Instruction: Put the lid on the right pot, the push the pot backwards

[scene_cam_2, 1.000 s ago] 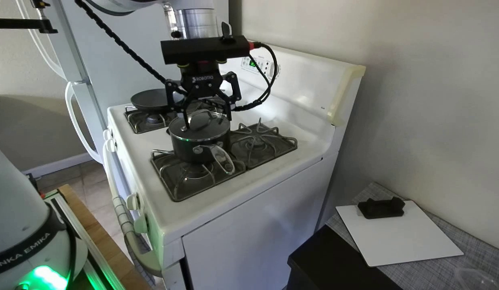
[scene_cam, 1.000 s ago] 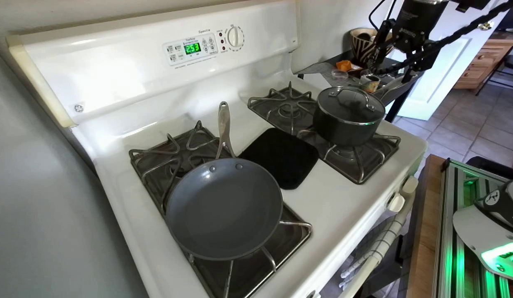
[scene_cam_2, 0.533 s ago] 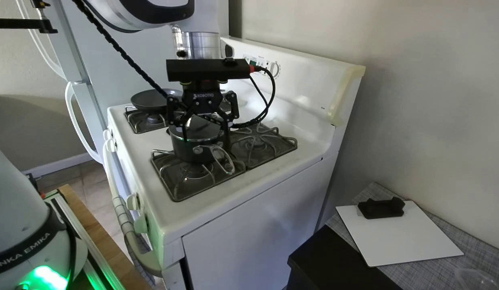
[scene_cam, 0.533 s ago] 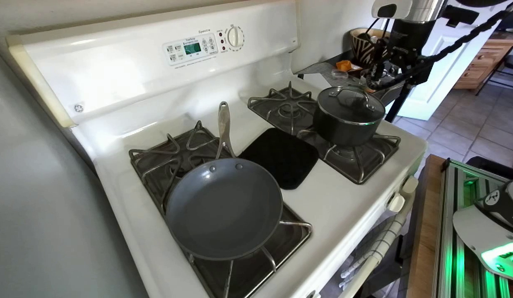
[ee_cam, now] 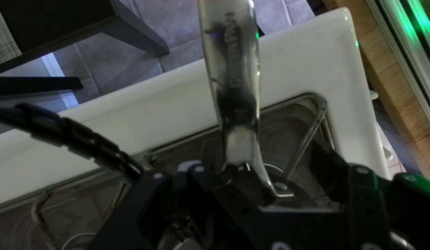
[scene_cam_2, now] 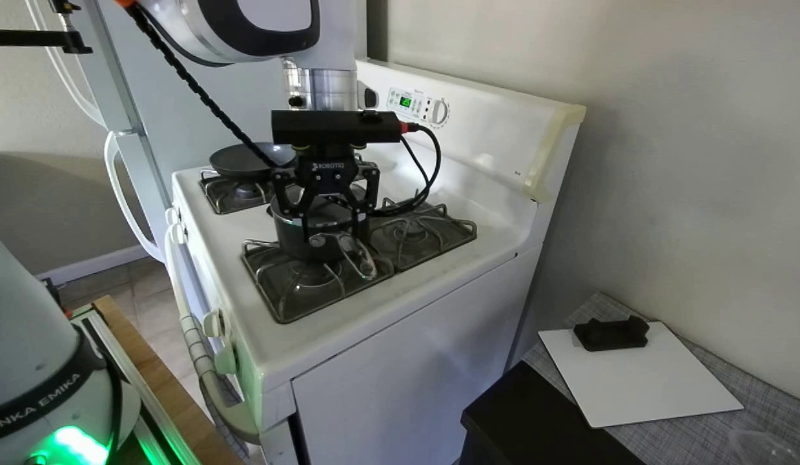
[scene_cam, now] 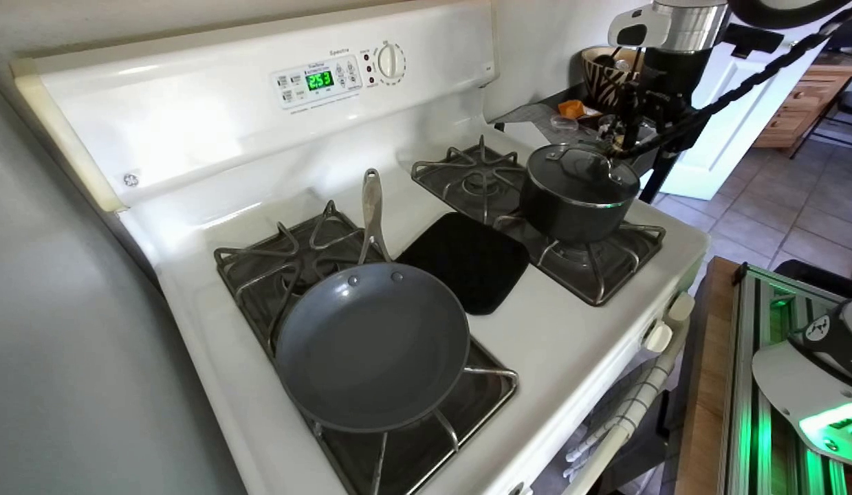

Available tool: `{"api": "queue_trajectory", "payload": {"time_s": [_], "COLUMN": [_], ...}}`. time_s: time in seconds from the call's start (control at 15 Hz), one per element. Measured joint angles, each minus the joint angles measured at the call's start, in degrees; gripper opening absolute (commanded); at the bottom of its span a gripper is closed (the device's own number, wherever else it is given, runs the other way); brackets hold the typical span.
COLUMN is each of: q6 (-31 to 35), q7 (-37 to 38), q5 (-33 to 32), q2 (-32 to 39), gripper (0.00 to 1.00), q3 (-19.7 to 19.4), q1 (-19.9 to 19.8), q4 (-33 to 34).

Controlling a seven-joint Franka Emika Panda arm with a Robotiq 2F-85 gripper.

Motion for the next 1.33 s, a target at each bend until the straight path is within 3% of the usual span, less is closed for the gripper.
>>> {"api": "queue_trajectory", "payload": {"time_s": [0.07,0.2,0.33,0.6,0.67,0.87,0.93,1.33], "q6": [0.4,1.12,1.47,2.25,2.32,2.48,2.5,2.5], "q7": [0.18,0.38,0.49,0.65,0.69,1.09,1.17,1.59], "q5": [0.0,0.0,0.0,0.0,0.0,0.0,-0.02,-0.02], "q2": [0.2,0.57,0.83,1.18,1.26,1.37,1.39,1.44], "gripper": [0.71,0.61,0.41,0.38,0.33,0.01,0.06,0.05], "q3": [0.0,0.0,0.0,0.0,0.0,0.0,-0.01,-0.03], "q1": [0.0,0.0,0.0,-0.01,-0.02,-0.04,-0.15,-0.29], "q4": [0.0,0.05,0.15,0.19,0.21,0.28,0.37,0.63]}}
